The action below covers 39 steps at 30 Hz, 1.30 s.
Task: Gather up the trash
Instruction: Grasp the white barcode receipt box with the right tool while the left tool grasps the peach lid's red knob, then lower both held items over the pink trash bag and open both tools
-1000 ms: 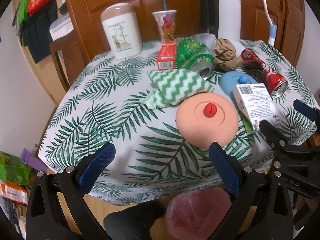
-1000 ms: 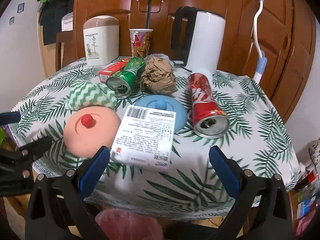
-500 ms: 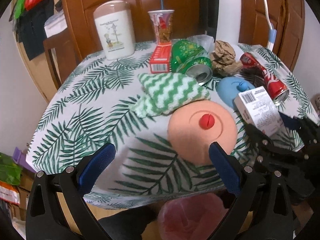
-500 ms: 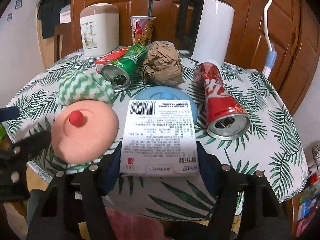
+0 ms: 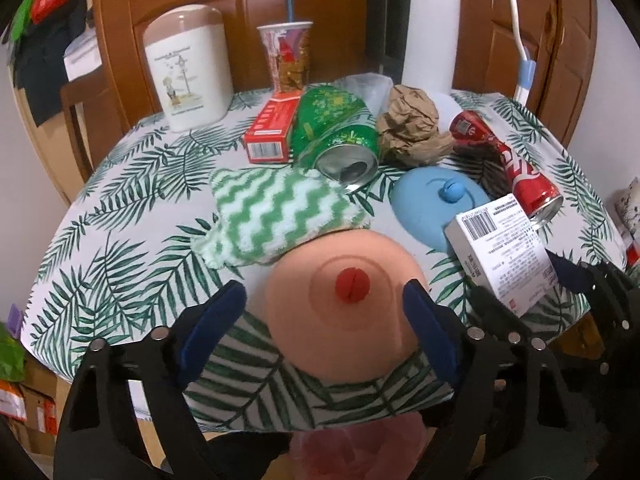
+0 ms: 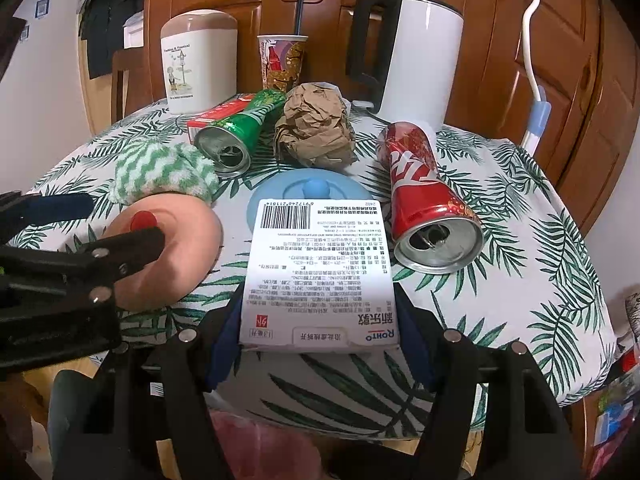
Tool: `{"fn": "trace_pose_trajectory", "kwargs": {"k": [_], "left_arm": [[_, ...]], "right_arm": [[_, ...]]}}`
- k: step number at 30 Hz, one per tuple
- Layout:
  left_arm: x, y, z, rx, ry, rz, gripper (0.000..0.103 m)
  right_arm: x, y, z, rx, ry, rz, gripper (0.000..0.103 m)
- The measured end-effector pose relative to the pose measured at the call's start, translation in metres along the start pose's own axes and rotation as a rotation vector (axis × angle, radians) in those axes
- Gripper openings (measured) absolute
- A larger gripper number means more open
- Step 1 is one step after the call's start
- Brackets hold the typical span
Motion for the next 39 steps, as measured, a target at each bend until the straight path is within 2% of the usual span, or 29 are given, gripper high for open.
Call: {"fn": "trace_pose_trajectory", "kwargs": {"k": [1, 5, 11, 14, 19, 21, 25, 30, 34, 39], "left_arm": [[0.002, 0.000, 0.000, -0.002, -0.001, -0.004, 0.077], [0.008, 0.001, 0.000, -0.007, -0.013, 0.001, 0.057], [0.008, 0.002, -0.001, 0.005, -0.003, -0.010, 0.058], [0.004, 0.003, -0.002, -0.003, 0.020, -0.003, 0.053], [0.008, 0.008, -0.001, 0.027, 0.017, -0.021, 0.052], [0.007, 0.008, -0.001, 0.031, 0.023, -0.028, 0.041], [0.006, 0.011, -0.001, 0.037, 0.028, -0.014, 0.036], [0.007, 0.013, 0.002, 0.024, 0.025, 0.037, 0.024], [0.007, 0.010, 0.004, 0.000, 0.028, 0.063, 0.024], [0.008, 0.013, 0.004, 0.017, 0.033, 0.050, 0.024]], "right_arm": [[0.000, 0.000, 0.000, 0.000, -0.001, -0.002, 0.068], [0.001, 0.001, 0.001, 0.005, 0.002, -0.011, 0.068], [0.001, 0.001, 0.001, 0.011, 0.009, -0.016, 0.068], [0.002, 0.001, 0.000, 0.012, 0.009, -0.017, 0.068], [0.002, 0.000, 0.000, 0.010, 0.010, -0.016, 0.068], [0.002, 0.000, 0.000, 0.014, 0.013, -0.020, 0.068], [0.003, 0.001, 0.000, 0.014, 0.014, -0.020, 0.068], [0.004, 0.000, 0.000, 0.018, 0.017, -0.021, 0.068], [0.004, 0.000, 0.001, 0.016, 0.021, -0.019, 0.068], [0.006, 0.001, -0.001, 0.023, 0.025, -0.034, 0.068]]}}
Point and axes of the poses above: each gripper's, at about its wrist camera, not at the fingertips, and x roughly the way its jaws point, y to its right, z to its underside, the point moved 5 cm from there along x, roughly the way its jaws point, and after that the axes turned 2 degrees about z, right-handed, at the moved point
